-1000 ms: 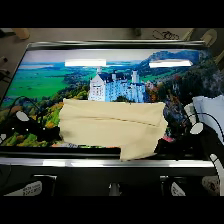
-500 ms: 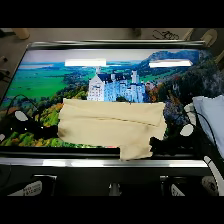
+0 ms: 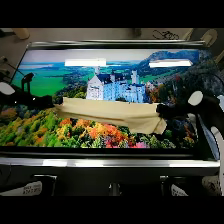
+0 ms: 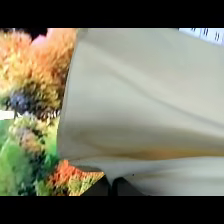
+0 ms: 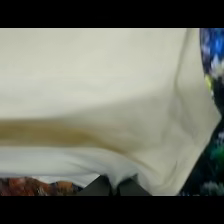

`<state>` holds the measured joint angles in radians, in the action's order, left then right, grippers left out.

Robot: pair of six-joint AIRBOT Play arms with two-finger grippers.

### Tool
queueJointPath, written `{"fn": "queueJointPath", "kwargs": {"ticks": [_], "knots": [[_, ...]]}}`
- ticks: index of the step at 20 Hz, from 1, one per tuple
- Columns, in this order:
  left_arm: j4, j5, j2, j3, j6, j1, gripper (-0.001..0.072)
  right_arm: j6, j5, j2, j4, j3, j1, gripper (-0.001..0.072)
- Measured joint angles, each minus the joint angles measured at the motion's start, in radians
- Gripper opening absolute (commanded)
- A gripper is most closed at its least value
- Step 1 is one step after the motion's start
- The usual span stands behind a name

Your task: Fold the shirts.

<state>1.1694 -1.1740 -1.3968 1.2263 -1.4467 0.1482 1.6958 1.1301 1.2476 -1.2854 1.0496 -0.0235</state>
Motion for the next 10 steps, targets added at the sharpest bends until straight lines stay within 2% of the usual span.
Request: {"fn": "queueJointPath", "kwargs": {"ticks": [5, 6, 7, 8, 10], "knots": [[-0.021, -0.023, -0.263, 0.214, -0.06, -0.014, 0.0031, 0.024, -0.084, 0.247, 0.006, 0.192, 0.0, 0.0032], [-0.025, -0.029, -0.302, 0.235, -0.066, -0.018, 0.0172, 0.026, -0.092, 0.276, 0.006, 0.208, 0.0, 0.0185], [-0.031, -0.03, -0.335, 0.251, -0.07, -0.021, 0.0542, 0.03, -0.101, 0.298, 0.009, 0.22, 0.0, 0.0537], [-0.039, -0.031, -0.364, 0.262, -0.073, -0.023, 0.069, 0.03, -0.106, 0.314, 0.016, 0.231, 0.0, 0.0686], [-0.055, -0.038, -0.391, 0.287, -0.079, -0.022, 0.0671, -0.014, -0.085, 0.325, 0.031, 0.256, -0.006, 0.0711]]}}
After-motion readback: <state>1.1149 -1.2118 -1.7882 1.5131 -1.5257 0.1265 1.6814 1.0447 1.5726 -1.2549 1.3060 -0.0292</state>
